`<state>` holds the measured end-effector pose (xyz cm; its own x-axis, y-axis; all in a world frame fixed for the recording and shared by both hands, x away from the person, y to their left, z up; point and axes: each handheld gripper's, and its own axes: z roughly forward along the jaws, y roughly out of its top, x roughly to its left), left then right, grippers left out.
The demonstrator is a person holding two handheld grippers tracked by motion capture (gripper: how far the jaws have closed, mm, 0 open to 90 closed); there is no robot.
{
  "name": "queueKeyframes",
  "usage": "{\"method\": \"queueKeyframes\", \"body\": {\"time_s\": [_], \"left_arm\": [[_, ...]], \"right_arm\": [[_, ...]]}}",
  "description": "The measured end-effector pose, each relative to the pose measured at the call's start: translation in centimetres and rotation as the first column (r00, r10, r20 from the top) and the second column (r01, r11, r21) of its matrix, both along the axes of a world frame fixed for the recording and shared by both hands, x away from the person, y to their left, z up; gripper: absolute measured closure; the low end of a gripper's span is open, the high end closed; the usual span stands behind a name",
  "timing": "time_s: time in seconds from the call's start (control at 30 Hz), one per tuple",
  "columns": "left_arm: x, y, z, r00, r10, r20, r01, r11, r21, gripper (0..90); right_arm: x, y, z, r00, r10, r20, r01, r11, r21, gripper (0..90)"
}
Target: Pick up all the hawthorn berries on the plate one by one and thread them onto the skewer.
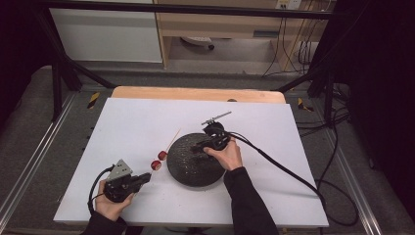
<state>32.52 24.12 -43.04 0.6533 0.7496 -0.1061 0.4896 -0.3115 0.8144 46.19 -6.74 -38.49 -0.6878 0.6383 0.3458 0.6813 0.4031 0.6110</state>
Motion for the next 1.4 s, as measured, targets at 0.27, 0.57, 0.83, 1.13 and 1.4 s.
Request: {"method": "queueKeyframes", "body": {"time_s": [0.27,0.57,0.83,1.13,1.4], "left_arm": [[-0.1,-0.5,0.0,1.0,-0.009,0.004,0.009,1.0,0.0,88.5],[-0.3,-1.1,0.1,0.9998,-0.019,0.006,0.019,0.9998,0.0,88.5],[-0.5,-1.8,0.0,0.9997,-0.024,0.006,0.024,0.9997,-0.008,88.5],[-0.6,-2.3,0.1,0.9997,-0.022,0.007,0.022,0.9995,-0.024,88.5],[-0.7,-2.9,0.2,0.9999,-0.012,0.012,0.012,0.9992,-0.038,88.5]], "right_arm": [[-1.6,-1.7,-0.2,0.999,-0.027,0.037,0.023,0.995,0.097,62.6],[-2.9,-3.5,-0.9,0.9919,-0.107,0.069,0.088,0.969,0.232,62.7],[-3.6,-4.7,-1.4,0.981,-0.18,0.071,0.146,0.928,0.342,62.6],[-4.0,-5.1,-1.6,0.9675,-0.24,0.079,0.187,0.89,0.416,62.7],[-4.2,-5.5,-1.2,0.9508,-0.294,0.097,0.21,0.843,0.495,62.7]]}}
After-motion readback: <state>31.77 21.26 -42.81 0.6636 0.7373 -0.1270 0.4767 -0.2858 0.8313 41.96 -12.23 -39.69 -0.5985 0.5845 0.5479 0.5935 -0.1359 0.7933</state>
